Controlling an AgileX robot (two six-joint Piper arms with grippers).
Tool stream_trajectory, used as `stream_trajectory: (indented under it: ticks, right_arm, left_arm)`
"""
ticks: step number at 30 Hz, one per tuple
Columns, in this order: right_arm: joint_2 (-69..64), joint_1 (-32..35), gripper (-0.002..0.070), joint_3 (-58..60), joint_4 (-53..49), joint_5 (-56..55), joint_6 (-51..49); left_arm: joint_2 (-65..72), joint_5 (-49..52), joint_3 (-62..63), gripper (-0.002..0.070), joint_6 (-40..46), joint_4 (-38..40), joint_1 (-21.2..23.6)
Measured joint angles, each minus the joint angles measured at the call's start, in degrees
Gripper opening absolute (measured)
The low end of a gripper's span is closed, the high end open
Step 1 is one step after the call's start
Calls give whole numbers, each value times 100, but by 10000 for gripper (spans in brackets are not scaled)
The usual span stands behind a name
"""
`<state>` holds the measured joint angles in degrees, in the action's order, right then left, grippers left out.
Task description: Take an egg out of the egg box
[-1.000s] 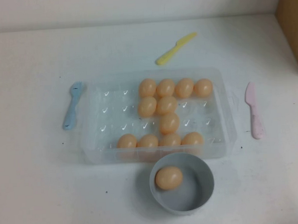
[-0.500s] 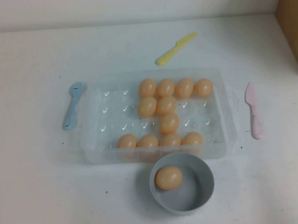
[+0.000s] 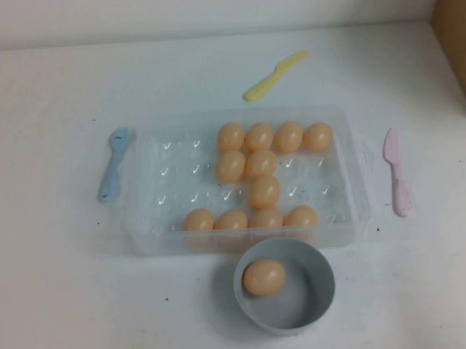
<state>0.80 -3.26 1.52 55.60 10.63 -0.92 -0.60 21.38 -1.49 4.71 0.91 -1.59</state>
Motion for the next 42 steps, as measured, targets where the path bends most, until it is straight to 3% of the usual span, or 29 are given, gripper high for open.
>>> stream_trajectory:
  ticks: [7, 13, 17, 23, 28, 32, 42]
  right_arm:
    - [-571, 0, -17, -815, -711, 883, 668]
    - [-2450, 0, -17, -2495, -1848, 2384, 1761]
    - [-3866, 0, -17, -3576, -2025, 3560, 2854]
    - [-5810, -44, -17, -5256, -2329, 4871, 3478]
    - [-7001, -237, -17, -6403, -2839, 5437, 3773]
    - [-7845, -750, -17, -7223, -3087, 5815, 4687]
    - [-9648, -1589, -17, -8790, -3612, 5896, 5556]
  left_arm:
    - [0, 0, 0, -4, 0, 0, 0]
    - [0, 0, 0, -4, 0, 0, 0]
    - [0, 0, 0, -4, 0, 0, 0]
    - [0, 0, 0, -4, 0, 0, 0]
    - [0, 0, 0, -4, 0, 0, 0]
    - [0, 0, 0, -4, 0, 0, 0]
    - [0, 0, 0, -4, 0, 0, 0]
